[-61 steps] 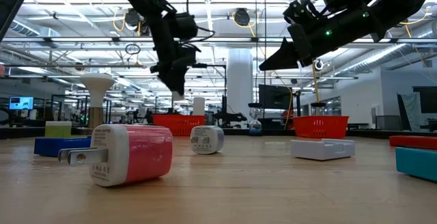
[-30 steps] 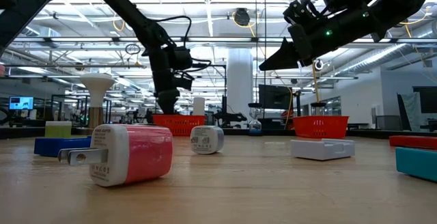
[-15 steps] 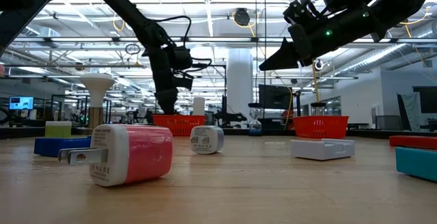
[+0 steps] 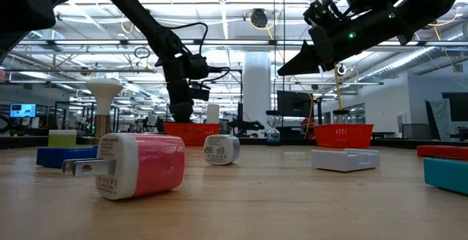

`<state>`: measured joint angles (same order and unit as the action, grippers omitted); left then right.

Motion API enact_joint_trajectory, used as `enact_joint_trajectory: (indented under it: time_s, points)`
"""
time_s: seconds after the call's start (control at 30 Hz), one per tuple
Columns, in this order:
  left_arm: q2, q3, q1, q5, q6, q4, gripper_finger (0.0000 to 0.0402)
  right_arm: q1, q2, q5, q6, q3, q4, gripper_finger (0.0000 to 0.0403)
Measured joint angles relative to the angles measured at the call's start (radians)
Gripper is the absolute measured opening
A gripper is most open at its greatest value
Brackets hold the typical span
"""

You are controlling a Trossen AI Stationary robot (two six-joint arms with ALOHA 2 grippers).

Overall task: Pick & Place Office items
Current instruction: Put the white charger adapter into the top left red basket

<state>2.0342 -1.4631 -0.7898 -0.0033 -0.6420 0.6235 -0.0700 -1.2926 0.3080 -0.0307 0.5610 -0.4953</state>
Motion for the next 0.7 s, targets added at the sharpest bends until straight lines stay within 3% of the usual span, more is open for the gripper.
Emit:
enact_joint_trajectory:
  time_s: [0.27, 0.57, 0.7]
  points:
    - [0.0, 0.0, 0.006, -0.021, -0.018, 0.0, 0.0149, 0.0, 0.0, 0.0, 0.0, 0.0, 0.0, 0.0004]
    - [0.0, 0.0, 0.007, -0.049, -0.014, 0.001, 0.0211, 0.0, 0.0, 0.0, 0.0, 0.0, 0.0, 0.0004]
    - [0.0, 0.0, 0.014, -0.09, -0.041, 0.0, 0.0218, 0.0, 0.0, 0.0, 0.0, 0.0, 0.0, 0.0004]
